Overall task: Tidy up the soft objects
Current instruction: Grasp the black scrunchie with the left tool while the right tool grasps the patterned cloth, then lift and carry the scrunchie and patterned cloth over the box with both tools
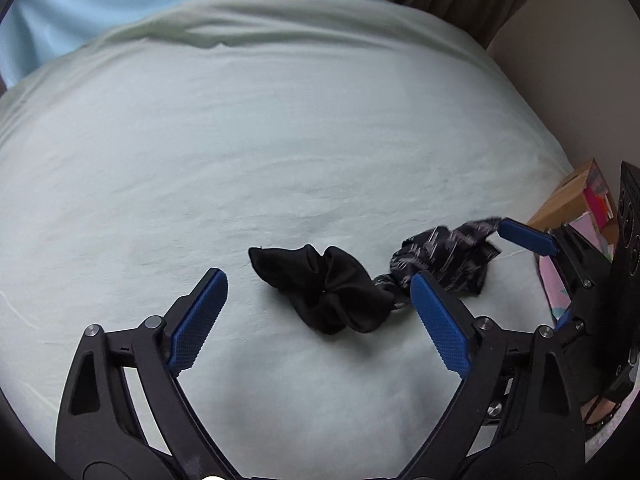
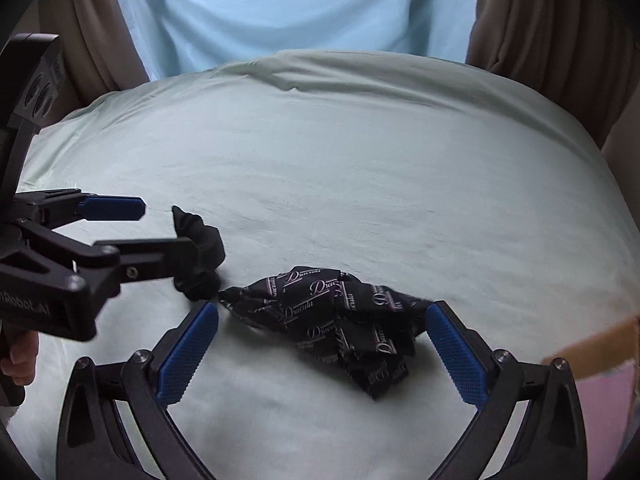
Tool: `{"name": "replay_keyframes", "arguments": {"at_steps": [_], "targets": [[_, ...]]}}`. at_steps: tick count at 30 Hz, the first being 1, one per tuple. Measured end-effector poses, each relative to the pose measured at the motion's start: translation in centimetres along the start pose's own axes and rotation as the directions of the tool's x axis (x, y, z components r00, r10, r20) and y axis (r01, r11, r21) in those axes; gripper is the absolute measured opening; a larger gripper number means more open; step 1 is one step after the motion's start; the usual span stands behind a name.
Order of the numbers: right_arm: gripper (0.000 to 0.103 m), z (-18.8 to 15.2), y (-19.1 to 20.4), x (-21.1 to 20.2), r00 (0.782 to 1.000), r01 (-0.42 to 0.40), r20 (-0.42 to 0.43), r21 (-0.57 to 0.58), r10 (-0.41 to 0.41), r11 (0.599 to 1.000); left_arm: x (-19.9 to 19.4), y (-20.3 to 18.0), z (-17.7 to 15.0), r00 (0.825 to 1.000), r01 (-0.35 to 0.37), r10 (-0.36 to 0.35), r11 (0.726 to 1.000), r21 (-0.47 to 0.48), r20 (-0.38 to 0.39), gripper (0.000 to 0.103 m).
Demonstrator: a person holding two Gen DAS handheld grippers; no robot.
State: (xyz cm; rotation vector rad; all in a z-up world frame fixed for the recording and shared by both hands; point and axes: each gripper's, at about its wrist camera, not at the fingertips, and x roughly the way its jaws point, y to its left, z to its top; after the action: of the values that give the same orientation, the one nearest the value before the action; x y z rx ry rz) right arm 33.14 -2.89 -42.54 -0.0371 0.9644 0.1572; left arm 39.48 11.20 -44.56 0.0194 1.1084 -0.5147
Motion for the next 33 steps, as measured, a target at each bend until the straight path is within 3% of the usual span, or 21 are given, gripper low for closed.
{"name": "replay_keyframes", "arguments": {"at_steps": [4, 9, 14, 20, 26, 33], "targets": [[0.103, -0.3, -0.1, 2.4, 1.0, -0.001, -0.014, -0.048, 0.0, 0.999, 2.6, 0.3, -0.4, 0.999, 0.005, -0.005, 1.0, -0.002, -0.04, 0.079], [0.091, -0.7, -0.3, 4.3, 0.999, -0.013, -0.037, -0.089, 0.01, 0.996, 3.5, 0.4, -0.6, 0.999, -0.002, 0.003, 1.0, 0.006, -0.032, 0.073], [0.08, -0.6, -0.2, 5.0, 0.999, -0.033, -0.043, -0.102, 0.029, 0.994, 3.9, 0.2, -0.4, 0.997, -0.067, 0.068, 0.997, 0.044, -0.027, 0.045], [0.059, -0.8, -0.5, 4.2, 0.999, -0.031, -0.033, -0.073, 0.028, 0.997, 3.3, 1.2, -0.4, 0.995, -0.098, 0.099, 0.995, 0.036, -0.018, 0.022], [0.046, -0.8, -1.1, 2.9, 0.999, -0.029, -0.028, -0.029, 0.029, 0.999, 1.9, 1.8, -0.3, 0.994, -0.114, 0.114, 0.994, 0.003, -0.006, 0.017], [0.045, 0.1, -1.6, -0.8, 1.0, -0.022, 0.015, 0.025, 0.022, 0.999, -2.0, 0.8, 0.3, 0.992, -0.122, 0.122, 0.993, 0.002, 0.042, 0.017]]}}
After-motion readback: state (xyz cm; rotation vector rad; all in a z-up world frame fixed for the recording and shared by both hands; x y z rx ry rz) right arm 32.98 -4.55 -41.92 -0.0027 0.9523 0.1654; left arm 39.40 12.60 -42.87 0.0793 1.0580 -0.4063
